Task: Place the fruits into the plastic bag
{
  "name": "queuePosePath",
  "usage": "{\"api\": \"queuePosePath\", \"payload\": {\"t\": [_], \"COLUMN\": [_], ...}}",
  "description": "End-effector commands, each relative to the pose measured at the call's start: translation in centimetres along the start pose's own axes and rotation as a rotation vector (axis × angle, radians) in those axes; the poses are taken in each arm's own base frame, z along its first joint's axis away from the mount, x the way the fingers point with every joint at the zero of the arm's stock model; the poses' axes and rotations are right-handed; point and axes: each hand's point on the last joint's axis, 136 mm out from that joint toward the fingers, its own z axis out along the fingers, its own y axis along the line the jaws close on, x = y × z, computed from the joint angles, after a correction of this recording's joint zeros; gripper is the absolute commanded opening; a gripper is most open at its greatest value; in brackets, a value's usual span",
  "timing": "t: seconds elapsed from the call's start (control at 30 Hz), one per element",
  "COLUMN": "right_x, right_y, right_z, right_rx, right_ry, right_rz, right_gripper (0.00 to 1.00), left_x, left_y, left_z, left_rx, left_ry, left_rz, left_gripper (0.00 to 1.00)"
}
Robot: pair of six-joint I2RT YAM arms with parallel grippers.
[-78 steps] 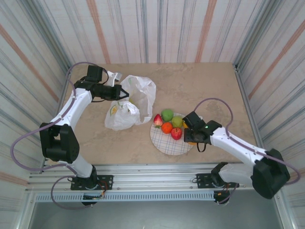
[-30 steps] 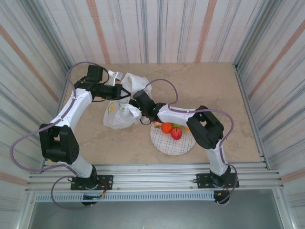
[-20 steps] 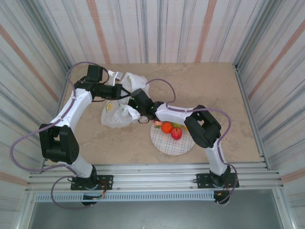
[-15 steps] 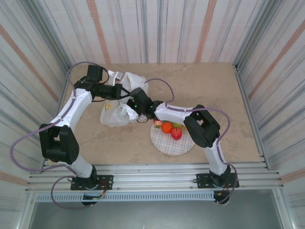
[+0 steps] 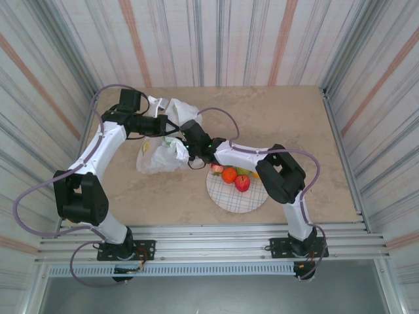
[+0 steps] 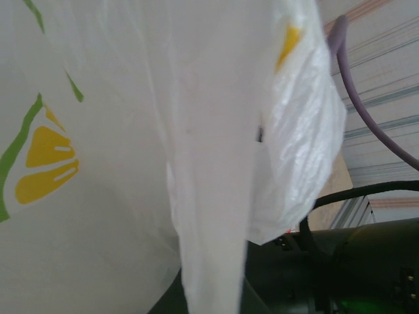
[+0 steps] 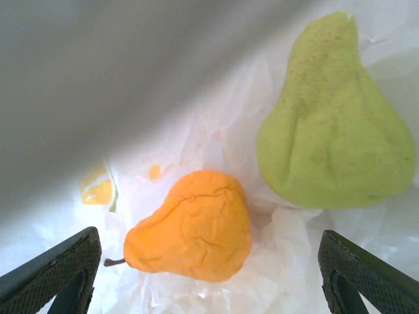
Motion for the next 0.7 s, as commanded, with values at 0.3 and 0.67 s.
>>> {"api": "queuePosePath", "payload": {"t": [0.3,0.67], "right_x": [-2.1,-4.1], "right_y": [-3.2,-2.2], "right_z": [-8.3,-10.5], "right_rx": [0.224,0.212], "right_ry": [-0.149,-0.221], "right_rz": [-0.130,-0.176], "right_gripper": [0.79,0.82], "left_x": [-0.5,-0.8], "left_y": [-0.3,-0.4], "left_z": [-1.1,-1.7], "left_rx": [-0.008,0.001], "left_ry": [-0.025,-0.041], "left_rz": [0.006,0.012], "left_gripper": [0.00,0.00]}}
